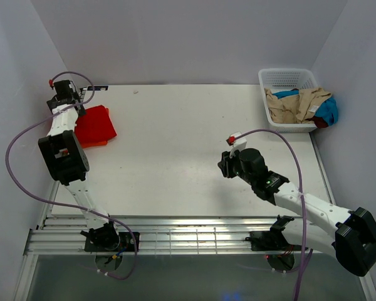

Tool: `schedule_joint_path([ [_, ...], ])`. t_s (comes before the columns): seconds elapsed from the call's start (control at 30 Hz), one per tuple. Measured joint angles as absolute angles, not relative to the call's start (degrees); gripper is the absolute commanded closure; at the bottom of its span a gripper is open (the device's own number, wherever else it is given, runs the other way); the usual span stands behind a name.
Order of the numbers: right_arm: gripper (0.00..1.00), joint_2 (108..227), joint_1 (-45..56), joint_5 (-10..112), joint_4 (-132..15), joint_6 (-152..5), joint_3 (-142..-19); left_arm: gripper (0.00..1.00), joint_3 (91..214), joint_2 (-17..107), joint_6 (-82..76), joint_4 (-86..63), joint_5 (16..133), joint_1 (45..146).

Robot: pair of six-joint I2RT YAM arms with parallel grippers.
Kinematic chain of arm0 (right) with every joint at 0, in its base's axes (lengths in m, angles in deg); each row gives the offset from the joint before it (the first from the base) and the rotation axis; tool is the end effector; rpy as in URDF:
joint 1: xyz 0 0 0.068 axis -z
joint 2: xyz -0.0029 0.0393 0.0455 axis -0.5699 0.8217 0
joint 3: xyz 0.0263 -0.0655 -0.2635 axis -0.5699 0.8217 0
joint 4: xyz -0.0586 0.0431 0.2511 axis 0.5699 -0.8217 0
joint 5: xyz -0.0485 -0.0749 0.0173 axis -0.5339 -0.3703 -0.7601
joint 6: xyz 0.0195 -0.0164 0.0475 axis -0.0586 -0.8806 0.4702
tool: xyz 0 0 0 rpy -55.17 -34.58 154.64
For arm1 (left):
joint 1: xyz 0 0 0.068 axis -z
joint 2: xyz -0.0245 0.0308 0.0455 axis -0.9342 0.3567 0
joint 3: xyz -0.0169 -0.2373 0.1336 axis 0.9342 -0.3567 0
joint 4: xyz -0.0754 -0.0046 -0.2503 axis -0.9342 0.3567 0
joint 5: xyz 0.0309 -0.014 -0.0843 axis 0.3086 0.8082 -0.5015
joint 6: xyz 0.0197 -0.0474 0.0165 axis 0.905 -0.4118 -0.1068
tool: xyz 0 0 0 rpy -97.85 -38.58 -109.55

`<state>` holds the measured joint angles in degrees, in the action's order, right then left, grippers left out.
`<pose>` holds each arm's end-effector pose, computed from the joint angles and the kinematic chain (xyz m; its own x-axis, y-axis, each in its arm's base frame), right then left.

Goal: Fold and stack the t-shirts
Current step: Put the neatly folded tshirt into the corner of the board with the left arm

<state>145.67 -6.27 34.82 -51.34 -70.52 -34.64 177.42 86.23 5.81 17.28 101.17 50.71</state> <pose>0.1755 0.1454 0.2294 -0.3832 -0.1059 -0.9176 -0.4826 0.8700 0.1011 0.4367 0.1569 0.2458 -0.6598 -0.2672 -0.7023 -0.5376 0.8209 0.1927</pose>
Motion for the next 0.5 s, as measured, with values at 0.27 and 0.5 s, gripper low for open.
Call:
schedule_joint_path([
  [0.27,0.62,145.34,-6.27,34.82,-51.78,-70.58,-34.07,0.12,185.48,89.60,0.85,16.12,112.08,50.58],
  [0.5,0.62,144.71,-6.29,34.60,-51.98,-70.43,-34.16,0.12,180.32,77.10,-2.23,12.73,111.97,53.24],
])
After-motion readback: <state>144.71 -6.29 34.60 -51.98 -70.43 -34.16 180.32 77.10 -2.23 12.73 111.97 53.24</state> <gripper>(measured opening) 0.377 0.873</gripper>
